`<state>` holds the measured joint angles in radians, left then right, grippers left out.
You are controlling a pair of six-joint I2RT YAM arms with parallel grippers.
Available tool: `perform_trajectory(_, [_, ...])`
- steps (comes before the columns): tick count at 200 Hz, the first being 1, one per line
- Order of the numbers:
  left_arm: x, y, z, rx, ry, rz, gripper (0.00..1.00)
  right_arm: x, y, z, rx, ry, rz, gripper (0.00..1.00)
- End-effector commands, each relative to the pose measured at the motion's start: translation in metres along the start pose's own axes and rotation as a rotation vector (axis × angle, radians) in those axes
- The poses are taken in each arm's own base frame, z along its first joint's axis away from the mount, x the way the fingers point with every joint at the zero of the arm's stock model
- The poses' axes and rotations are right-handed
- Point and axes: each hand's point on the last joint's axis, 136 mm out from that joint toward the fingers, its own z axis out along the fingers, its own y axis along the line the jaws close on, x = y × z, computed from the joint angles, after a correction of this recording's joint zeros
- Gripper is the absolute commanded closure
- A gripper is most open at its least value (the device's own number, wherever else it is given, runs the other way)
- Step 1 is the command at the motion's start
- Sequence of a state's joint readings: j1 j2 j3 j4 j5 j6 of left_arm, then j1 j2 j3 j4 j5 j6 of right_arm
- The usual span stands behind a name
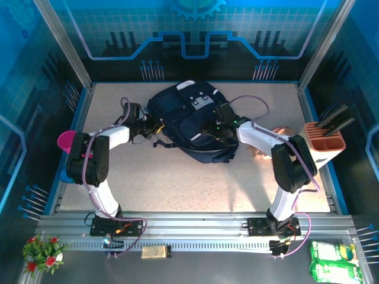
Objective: Pack books, pencil case, and school supplies into a backpack
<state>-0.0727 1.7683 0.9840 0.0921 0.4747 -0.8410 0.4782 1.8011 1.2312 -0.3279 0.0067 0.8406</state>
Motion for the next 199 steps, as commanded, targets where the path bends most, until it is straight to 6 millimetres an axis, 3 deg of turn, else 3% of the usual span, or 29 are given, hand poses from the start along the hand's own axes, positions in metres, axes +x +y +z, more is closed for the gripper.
perform_trajectory(1, [0.008, -0.017, -0.025, 0.058, -0.016, 0.011, 1.00, -0.027, 0.017, 0.009, -0.081, -0.036, -0.143, 0.15])
perform_trajectory(25, [0.027, -0.020, -0.037, 0.102, 0.005, 0.016, 1.00, -0.034, 0.026, 0.013, -0.121, -0.026, -0.225, 0.15])
perform_trajectory(41, [0.038, -0.025, -0.043, 0.124, 0.029, 0.026, 1.00, -0.039, 0.024, 0.005, -0.084, -0.030, -0.256, 0.15])
perform_trajectory(86, [0.051, -0.035, -0.046, 0.129, 0.040, 0.048, 1.00, -0.040, 0.000, -0.052, 0.084, -0.114, -0.253, 0.13])
perform_trajectory(110, [0.049, -0.038, -0.045, 0.142, 0.029, 0.028, 1.00, -0.015, -0.002, -0.079, 0.143, -0.128, -0.264, 0.13])
perform_trajectory(138, [0.049, -0.040, -0.044, 0.136, 0.044, 0.037, 1.00, 0.024, 0.014, -0.098, 0.183, -0.148, -0.311, 0.13])
perform_trajectory(163, [0.053, -0.043, -0.046, 0.125, 0.078, 0.078, 1.00, 0.060, 0.040, -0.099, 0.176, -0.157, -0.332, 0.14])
perform_trajectory(199, [0.055, -0.048, -0.047, 0.127, 0.109, 0.105, 1.00, 0.107, 0.092, -0.080, 0.104, -0.152, -0.348, 0.25])
